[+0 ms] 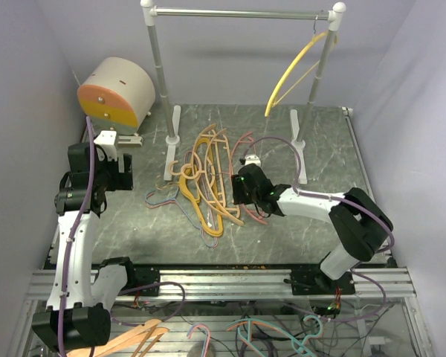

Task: Organize the hangers

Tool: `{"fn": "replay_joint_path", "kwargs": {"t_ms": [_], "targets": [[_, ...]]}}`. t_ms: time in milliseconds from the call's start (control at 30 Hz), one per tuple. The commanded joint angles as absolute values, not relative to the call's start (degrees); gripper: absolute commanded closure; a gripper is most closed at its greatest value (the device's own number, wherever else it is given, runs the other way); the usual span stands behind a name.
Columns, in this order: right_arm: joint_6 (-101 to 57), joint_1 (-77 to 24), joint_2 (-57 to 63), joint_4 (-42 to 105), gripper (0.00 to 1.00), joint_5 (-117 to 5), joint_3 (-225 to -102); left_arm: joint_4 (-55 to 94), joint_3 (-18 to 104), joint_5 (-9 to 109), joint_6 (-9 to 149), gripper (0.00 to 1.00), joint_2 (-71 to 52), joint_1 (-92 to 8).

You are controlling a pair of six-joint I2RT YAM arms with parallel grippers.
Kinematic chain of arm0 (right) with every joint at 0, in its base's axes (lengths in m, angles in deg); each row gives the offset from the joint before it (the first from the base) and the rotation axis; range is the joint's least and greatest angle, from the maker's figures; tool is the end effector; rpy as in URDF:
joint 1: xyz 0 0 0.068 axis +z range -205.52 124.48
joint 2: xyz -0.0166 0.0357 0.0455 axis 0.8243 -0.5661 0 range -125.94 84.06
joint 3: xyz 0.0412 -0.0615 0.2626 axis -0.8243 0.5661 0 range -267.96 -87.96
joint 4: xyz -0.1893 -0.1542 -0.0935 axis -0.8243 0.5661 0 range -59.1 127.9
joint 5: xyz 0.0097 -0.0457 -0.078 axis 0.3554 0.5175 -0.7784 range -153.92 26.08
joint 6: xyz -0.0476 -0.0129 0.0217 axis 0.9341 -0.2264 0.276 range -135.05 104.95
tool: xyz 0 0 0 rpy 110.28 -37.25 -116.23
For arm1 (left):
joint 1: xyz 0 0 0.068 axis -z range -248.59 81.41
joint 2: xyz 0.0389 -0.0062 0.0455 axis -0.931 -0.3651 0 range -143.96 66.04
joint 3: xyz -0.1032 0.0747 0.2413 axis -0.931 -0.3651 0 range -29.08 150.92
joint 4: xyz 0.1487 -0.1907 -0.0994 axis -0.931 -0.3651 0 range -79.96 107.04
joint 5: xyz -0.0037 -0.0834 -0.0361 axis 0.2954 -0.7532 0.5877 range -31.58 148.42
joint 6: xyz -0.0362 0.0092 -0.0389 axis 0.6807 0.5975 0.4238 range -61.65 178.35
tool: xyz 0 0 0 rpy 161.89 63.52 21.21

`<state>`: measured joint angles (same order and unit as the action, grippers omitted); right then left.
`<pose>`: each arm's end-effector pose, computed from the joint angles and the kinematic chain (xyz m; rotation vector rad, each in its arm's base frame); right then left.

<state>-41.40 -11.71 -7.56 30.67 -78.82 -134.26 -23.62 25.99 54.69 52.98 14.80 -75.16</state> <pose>0.2365 0.2142 0.1687 -0.2303 2.3334 0.3057 0.1819 0.0187 0.3299 0.0127 2.2125 0.0436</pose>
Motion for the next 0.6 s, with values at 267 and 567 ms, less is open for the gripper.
{"fn": "replay_joint_path", "kwargs": {"t_ms": [267,567], "targets": [[-40.5,-13.3,-12.9,24.8,0.6,-77.2,-137.3,-22.7,25.9,52.7,52.3,0.04,16.2,-74.6],[-40.0,-14.7,-14.4,24.0,0.64,-77.0,-136.7,-22.6,25.7,52.4,52.3,0.04,15.9,-74.3]]}}
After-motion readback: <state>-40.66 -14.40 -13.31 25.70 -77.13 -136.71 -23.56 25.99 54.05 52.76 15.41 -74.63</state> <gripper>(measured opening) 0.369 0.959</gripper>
